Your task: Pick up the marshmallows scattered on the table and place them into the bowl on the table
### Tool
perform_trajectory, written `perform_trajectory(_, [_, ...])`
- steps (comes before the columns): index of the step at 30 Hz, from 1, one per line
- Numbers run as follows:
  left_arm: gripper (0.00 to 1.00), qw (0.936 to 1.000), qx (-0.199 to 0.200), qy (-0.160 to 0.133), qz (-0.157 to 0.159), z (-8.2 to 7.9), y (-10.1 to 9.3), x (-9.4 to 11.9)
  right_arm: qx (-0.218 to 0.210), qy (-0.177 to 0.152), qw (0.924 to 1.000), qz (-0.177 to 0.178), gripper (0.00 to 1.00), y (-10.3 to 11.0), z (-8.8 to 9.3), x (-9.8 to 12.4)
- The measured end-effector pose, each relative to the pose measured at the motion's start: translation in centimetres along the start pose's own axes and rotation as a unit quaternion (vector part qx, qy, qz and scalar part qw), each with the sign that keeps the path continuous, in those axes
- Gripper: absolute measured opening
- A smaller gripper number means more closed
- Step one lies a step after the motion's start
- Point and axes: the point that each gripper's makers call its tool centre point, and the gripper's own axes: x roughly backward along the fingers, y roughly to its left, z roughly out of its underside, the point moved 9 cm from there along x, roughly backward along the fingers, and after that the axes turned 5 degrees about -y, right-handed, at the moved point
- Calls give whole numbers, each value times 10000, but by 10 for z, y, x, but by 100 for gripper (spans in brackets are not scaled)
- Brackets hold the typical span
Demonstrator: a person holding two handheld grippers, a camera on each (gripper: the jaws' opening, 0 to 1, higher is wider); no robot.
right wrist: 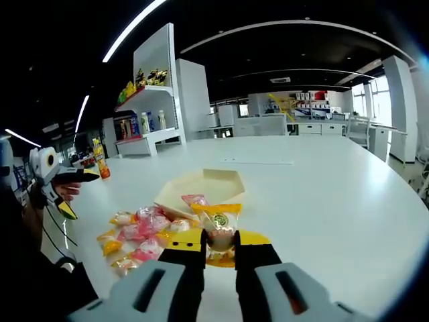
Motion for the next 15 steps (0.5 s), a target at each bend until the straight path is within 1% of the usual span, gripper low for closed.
perform_trajectory(15, [87,10000,21,11,-36,0,1,0,-6,-23,10000,2,15,0,-2,0])
